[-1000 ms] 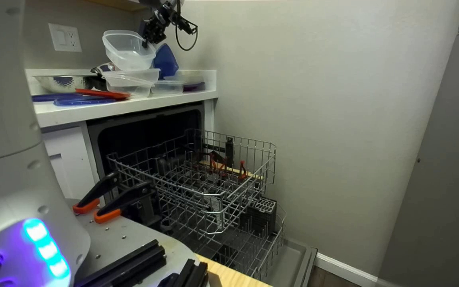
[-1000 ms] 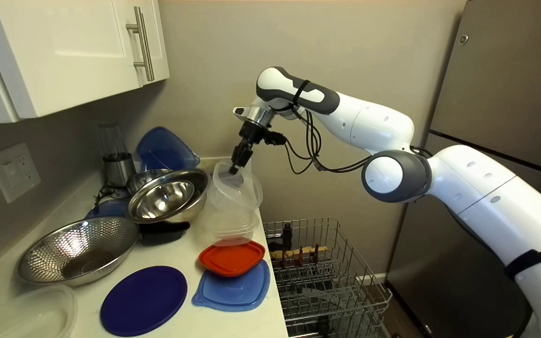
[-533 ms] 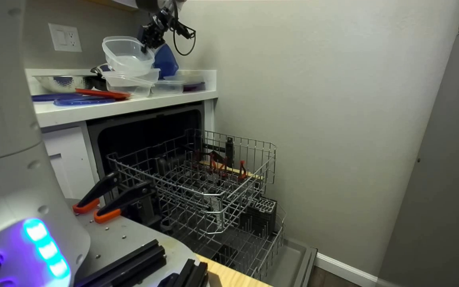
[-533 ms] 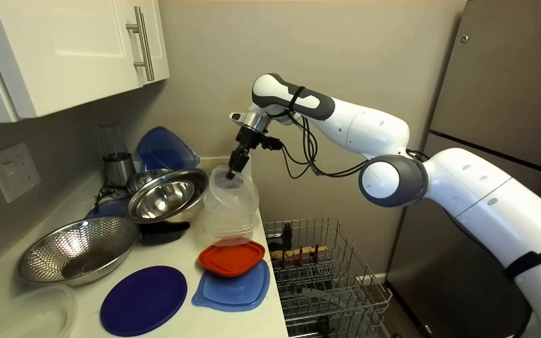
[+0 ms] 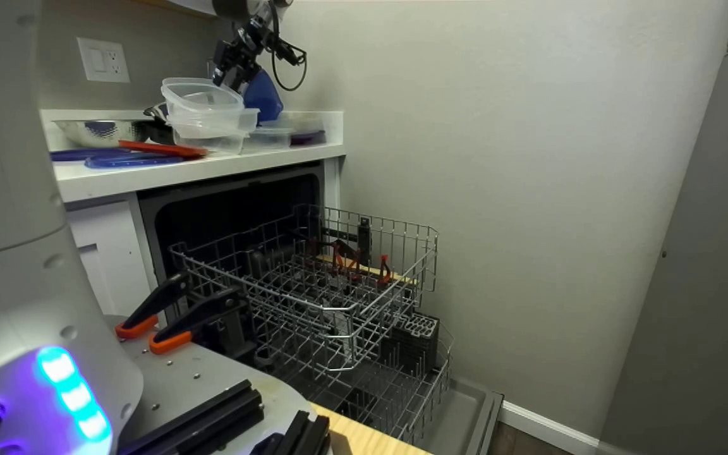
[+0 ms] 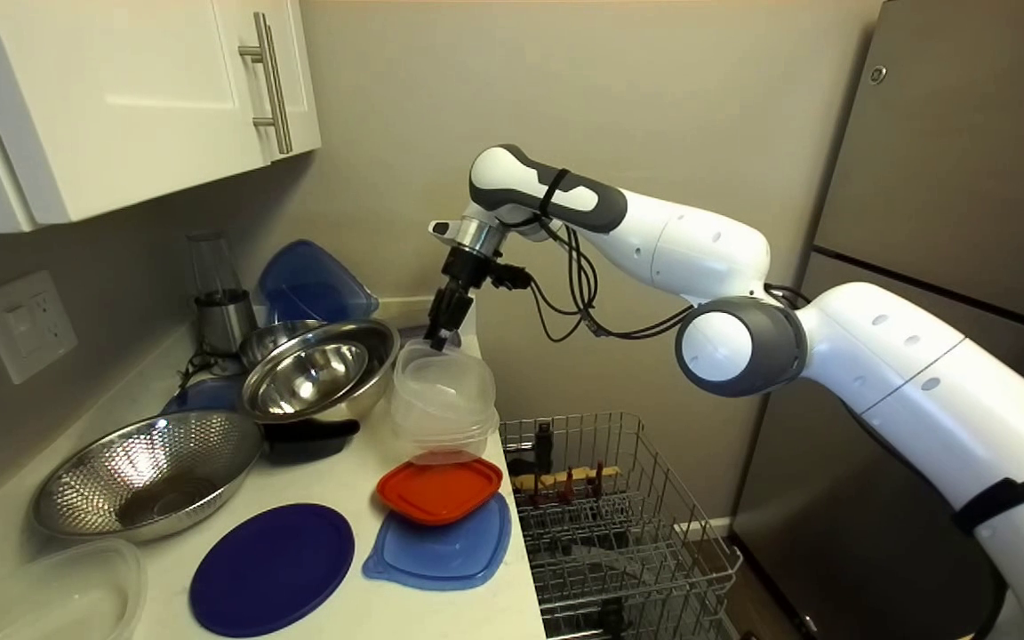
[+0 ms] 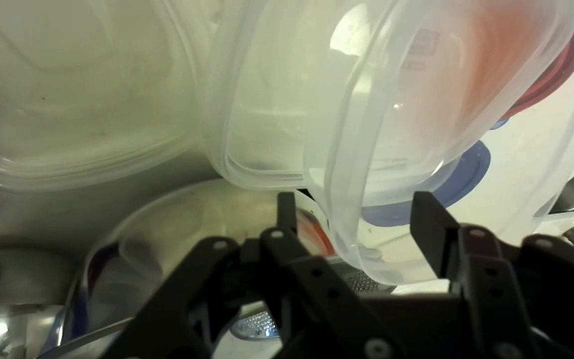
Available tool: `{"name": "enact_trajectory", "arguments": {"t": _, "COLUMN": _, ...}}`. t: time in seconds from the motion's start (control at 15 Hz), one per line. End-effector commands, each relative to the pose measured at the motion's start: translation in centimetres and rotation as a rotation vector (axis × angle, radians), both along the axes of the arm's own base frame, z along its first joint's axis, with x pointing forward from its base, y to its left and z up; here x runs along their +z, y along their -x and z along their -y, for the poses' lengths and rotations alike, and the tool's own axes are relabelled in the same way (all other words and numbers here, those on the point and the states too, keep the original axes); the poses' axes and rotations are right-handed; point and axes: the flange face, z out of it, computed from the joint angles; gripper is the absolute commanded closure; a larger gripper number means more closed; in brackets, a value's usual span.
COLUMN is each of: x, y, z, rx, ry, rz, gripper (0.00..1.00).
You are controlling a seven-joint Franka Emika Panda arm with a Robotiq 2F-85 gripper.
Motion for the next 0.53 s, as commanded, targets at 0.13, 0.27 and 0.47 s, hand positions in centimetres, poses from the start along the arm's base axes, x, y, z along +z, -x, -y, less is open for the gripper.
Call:
{"name": "enact_trajectory", "arguments": {"t": 0.13, "x": 1.9, "y": 0.3, "z": 0.7, "rx": 0.0, "ry": 0.023, "rz": 0.003, "gripper": 0.01}}
{"name": "enact_trajectory", "arguments": {"t": 0.27, "x": 2.9, "y": 0.5, "z": 0.9, "rx": -0.004, "ry": 0.027, "rz": 0.014, "gripper": 0.0}}
{"name": "enact_trajectory", "arguments": {"t": 0.47, "x": 4.6, "y": 0.9, "z": 1.4, "rx": -0.006, "ry": 0.025, "rz": 0.03, "gripper": 0.0}}
